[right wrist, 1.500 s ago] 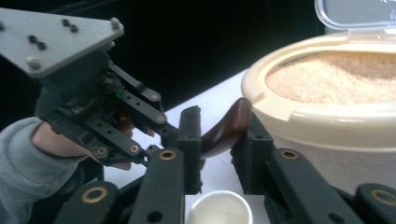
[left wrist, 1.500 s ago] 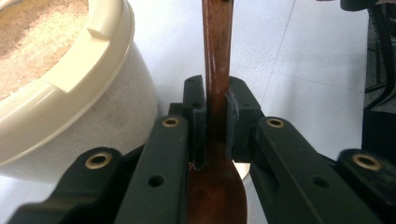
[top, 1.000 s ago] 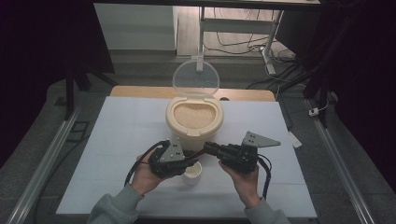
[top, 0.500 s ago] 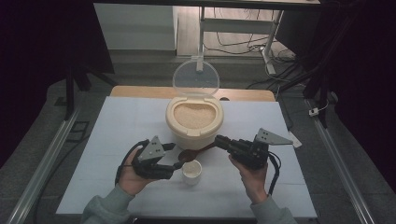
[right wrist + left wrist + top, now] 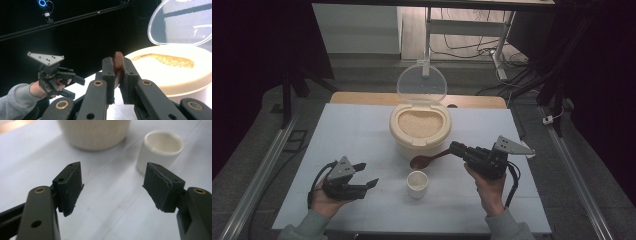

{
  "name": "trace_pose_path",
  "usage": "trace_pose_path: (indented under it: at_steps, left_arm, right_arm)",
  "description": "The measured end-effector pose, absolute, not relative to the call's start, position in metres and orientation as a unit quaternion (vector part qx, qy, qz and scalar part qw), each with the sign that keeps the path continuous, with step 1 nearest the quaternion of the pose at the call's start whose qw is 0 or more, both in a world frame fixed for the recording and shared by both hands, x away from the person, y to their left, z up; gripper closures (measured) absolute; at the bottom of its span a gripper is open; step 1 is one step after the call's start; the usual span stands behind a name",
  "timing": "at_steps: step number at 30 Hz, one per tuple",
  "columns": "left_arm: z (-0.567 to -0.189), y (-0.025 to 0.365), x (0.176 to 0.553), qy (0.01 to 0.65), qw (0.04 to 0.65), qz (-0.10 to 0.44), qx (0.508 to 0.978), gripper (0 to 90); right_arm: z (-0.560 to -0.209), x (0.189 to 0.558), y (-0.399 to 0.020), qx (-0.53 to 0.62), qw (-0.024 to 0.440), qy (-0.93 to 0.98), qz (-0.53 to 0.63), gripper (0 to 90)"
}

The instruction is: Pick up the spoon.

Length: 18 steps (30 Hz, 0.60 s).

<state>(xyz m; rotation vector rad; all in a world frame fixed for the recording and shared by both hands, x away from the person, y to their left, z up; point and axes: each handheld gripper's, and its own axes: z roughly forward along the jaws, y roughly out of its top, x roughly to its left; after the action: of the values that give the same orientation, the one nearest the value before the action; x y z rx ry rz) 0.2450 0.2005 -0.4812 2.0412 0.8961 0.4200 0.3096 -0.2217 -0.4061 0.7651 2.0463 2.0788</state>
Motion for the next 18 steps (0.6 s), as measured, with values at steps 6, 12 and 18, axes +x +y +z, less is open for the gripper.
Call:
trace_pose_path:
  at_steps: [6,12,18]
  left_arm:
    - [-0.49,0.216,0.244,0.373,0.422,0.168,0.809,29.2]
    - [-0.496,0.222,0.247,0.384,0.416,0.162,0.809,26.6]
    - [-0.496,0.225,0.247,0.39,0.415,0.16,0.806,25.3]
  right_arm:
    - [-0.402,0.311,-0.229,0.254,0.079,0.677,0.686,82.8]
    - [-0.399,0.312,-0.237,0.256,0.09,0.674,0.687,82.8]
    - [-0.396,0.312,-0.243,0.258,0.098,0.67,0.689,82.7]
